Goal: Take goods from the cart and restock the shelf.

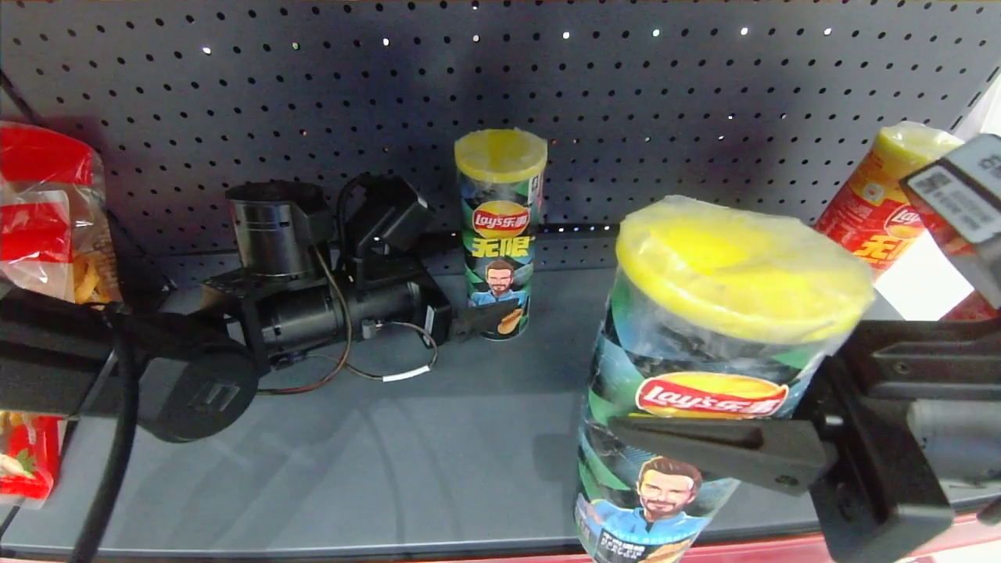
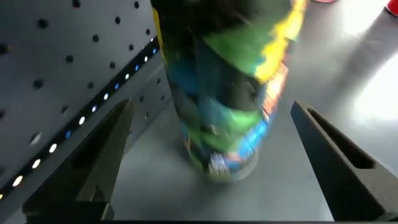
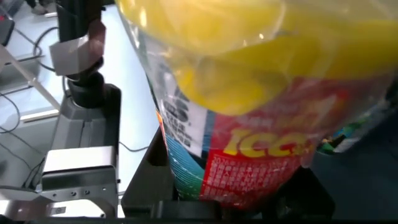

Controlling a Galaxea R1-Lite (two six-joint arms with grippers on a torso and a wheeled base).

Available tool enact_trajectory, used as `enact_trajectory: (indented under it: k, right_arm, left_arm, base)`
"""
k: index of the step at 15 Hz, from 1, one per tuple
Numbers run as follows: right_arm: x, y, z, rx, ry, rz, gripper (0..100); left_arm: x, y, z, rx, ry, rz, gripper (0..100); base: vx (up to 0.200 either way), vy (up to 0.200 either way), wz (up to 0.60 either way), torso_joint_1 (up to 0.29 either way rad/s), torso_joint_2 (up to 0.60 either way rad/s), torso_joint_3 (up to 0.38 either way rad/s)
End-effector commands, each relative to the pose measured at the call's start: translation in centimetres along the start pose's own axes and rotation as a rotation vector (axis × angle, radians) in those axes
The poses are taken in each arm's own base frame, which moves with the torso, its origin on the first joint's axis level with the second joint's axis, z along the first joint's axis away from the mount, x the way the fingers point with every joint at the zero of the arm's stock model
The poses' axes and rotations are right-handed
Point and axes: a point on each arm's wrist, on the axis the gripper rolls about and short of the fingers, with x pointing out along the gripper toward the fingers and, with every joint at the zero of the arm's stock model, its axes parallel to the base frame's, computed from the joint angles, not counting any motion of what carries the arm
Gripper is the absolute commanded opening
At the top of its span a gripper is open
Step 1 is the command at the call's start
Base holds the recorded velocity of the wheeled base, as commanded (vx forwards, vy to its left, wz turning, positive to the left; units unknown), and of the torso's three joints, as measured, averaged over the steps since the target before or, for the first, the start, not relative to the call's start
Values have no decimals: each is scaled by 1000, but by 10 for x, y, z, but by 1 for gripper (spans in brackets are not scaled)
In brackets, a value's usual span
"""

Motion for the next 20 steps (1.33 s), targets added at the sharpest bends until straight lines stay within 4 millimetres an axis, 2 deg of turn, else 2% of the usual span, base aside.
enact_trajectory:
  k: [1, 4, 9, 10, 13, 15, 17, 18, 20]
  right_arm:
    - [-5, -3, -8, 14, 23, -21, 0]
    - [-7, 1, -16, 25, 43, -17, 0]
    - [-11, 4, -21, 31, 54, -16, 0]
    - [-12, 5, -23, 34, 59, -15, 0]
    - [-14, 1, -25, 41, 67, -34, 0]
    - [-12, -4, -24, 44, 68, -50, 0]
    - [-8, -9, -24, 48, 74, -58, 0]
    - [-3, -15, -22, 49, 74, -67, 0]
    - [2, -26, -24, 56, 84, -95, 0]
  left_arm:
    - [15, -3, -8, -13, 9, -21, 100]
    - [22, -6, -10, -12, 8, -38, 100]
    - [32, -1, -8, -3, -9, -29, 100]
    - [32, 0, -8, -2, -10, -27, 0]
    - [28, 0, -3, 6, -27, -19, 0]
    - [20, -6, 5, 12, -39, -28, 0]
    - [11, -19, 15, 18, -58, -53, 0]
    - [1, -36, 24, 10, -74, -92, 0]
    - [-16, -50, 29, 5, -73, -106, 0]
  base:
    - [0, 0, 0, 0, 0, 0]
    - [0, 0, 0, 0, 0, 0]
    - [0, 0, 0, 0, 0, 0]
    - [0, 0, 0, 0, 0, 0]
    - [0, 0, 0, 0, 0, 0]
    - [0, 0, 0, 0, 0, 0]
    - [0, 0, 0, 0, 0, 0]
    - [0, 0, 0, 0, 0, 0]
    - [0, 0, 0, 0, 0, 0]
